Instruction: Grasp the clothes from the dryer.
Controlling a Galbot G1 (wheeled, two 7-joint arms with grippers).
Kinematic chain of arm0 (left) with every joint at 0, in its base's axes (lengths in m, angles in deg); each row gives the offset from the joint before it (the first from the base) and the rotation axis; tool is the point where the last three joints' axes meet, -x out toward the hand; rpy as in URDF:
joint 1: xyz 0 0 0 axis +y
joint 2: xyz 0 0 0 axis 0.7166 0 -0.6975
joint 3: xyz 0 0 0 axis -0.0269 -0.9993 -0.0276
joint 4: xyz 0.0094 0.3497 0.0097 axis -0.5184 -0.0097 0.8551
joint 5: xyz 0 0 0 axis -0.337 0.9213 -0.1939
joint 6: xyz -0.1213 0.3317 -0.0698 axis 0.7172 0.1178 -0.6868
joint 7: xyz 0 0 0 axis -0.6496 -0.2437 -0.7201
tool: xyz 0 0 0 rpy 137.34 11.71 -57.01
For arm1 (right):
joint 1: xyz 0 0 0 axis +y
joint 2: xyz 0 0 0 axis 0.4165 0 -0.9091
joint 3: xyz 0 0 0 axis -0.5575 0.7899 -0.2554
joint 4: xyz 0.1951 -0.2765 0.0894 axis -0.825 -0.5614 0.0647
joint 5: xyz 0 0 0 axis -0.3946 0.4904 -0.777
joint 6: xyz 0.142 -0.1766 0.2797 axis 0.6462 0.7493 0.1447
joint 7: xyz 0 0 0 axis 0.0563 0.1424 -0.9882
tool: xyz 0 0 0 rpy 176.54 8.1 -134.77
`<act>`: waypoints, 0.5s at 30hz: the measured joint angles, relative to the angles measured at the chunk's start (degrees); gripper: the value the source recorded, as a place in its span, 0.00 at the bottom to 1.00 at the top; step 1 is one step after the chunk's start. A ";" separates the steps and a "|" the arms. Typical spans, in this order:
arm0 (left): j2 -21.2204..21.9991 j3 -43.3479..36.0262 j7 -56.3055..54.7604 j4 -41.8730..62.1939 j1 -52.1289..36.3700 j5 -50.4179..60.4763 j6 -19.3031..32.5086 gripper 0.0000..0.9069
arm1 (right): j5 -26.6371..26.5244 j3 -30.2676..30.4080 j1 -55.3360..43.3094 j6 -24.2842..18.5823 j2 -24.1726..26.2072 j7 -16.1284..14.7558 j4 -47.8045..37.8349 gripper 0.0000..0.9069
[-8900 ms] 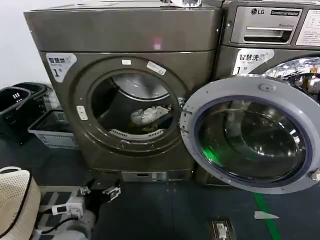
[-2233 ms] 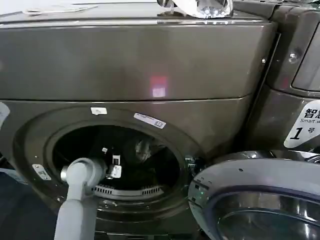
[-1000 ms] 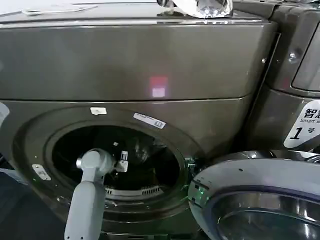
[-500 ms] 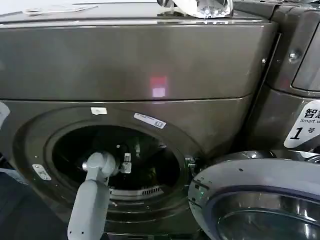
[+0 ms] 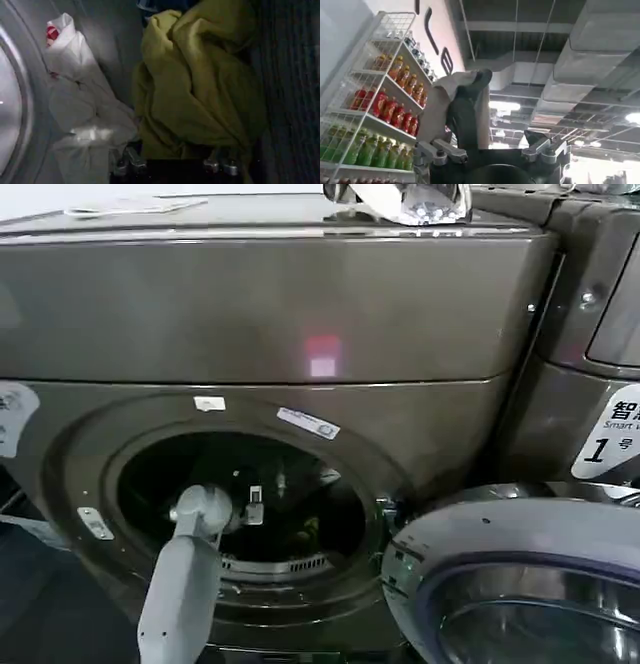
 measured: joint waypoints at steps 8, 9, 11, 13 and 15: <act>-0.11 0.02 -1.02 -0.80 0.73 -2.04 0.06 0.00 | 0.00 0.02 0.03 -0.04 -0.01 0.01 -0.01 1.00; -0.16 0.01 -1.19 -0.95 0.73 -2.37 0.10 0.00 | 0.00 0.06 0.03 -0.06 -0.02 0.01 -0.03 1.00; -0.17 0.03 -1.64 -1.31 0.74 -2.90 0.10 0.00 | 0.00 0.09 0.02 -0.10 -0.05 0.01 -0.06 1.00; -0.18 0.06 -2.24 -1.79 0.76 -3.52 -0.01 0.00 | 0.00 0.09 -0.02 -0.12 -0.07 0.01 -0.09 1.00; -0.17 0.06 -3.15 -2.57 0.76 -4.21 -0.31 0.00 | 0.00 0.09 -0.04 -0.15 -0.07 0.01 -0.11 1.00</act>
